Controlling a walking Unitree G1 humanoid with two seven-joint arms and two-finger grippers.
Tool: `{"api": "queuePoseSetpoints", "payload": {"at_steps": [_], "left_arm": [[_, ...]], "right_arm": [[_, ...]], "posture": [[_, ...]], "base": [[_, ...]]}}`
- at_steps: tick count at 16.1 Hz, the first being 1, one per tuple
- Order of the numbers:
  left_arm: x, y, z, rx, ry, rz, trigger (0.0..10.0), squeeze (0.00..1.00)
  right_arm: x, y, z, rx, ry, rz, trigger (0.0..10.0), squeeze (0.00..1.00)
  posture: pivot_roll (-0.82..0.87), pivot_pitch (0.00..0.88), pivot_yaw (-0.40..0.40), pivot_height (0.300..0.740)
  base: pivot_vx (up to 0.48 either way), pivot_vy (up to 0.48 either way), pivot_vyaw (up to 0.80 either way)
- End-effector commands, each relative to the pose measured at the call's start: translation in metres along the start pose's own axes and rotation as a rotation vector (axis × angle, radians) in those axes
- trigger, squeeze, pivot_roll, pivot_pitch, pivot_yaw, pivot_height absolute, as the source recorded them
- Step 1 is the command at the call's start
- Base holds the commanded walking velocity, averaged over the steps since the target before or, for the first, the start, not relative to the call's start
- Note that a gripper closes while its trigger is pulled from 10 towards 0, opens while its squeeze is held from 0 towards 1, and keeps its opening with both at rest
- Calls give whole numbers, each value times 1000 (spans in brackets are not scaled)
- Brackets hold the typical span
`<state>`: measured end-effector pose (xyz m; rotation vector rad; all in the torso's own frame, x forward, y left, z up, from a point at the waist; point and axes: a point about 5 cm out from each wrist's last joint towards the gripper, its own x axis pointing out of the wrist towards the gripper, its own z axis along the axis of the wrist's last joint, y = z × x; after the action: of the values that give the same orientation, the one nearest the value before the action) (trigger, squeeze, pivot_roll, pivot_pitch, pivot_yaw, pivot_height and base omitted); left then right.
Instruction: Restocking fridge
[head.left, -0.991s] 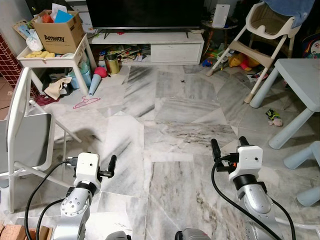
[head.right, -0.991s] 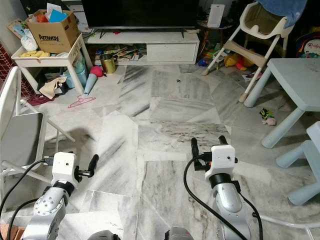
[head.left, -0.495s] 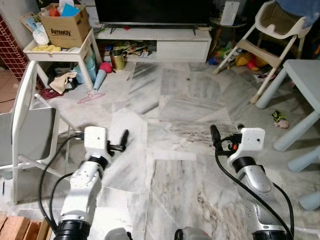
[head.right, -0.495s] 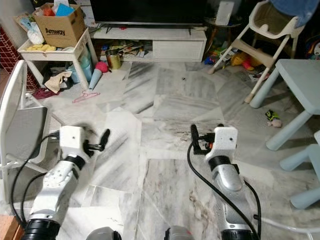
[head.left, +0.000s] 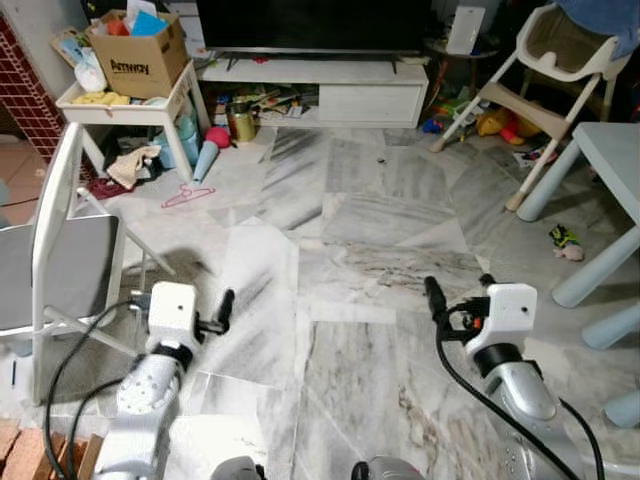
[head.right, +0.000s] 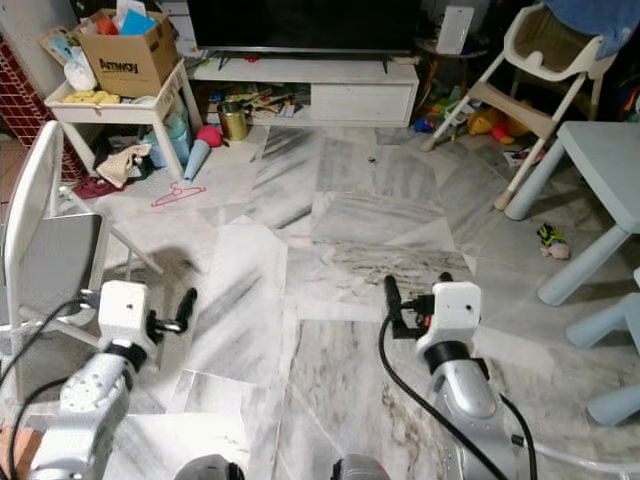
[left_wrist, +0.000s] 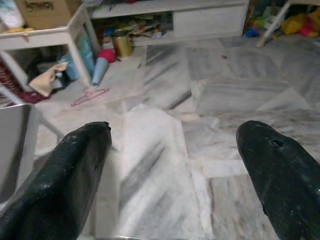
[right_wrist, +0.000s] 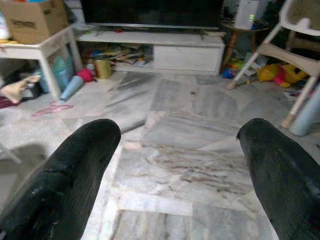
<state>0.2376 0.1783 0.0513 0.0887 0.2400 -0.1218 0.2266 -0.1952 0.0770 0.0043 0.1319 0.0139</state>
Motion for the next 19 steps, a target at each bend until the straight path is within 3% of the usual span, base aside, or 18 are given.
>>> {"api": "queuePoseSetpoints", "payload": {"at_steps": [1,4,6,7,10,17,19], "left_arm": [[5,-3,9,28,-30,-20,10000,0],[13,-4,13,57,-22,-33,10000,0],[13,-2,17,66,-14,-21,10000,0],[13,0,16,75,-7,-7,10000,0],[11,4,11,58,18,8,10000,0],[17,1,17,68,8,1,10000,0],[16,4,15,75,16,15,10000,0]], "right_arm": [[2,-3,4,-3,-5,-33,10000,0],[10,-6,7,-64,-5,-109,10000,0],[12,-3,6,-47,10,-100,10000,0],[10,2,7,19,-7,-43,10000,0],[9,-4,3,57,21,-95,10000,0],[12,-7,8,49,4,-99,10000,0],[14,-9,6,-13,32,-142,10000,0]], "posture": [[18,20,19,740],[21,20,13,740],[20,29,21,740],[24,36,21,740],[19,41,21,740],[11,45,20,740],[12,45,15,740]], "base": [[0,0,0],[0,0,0],[0,0,0],[0,0,0],[-341,0,0],[-337,0,0],[-336,0,0]]}}
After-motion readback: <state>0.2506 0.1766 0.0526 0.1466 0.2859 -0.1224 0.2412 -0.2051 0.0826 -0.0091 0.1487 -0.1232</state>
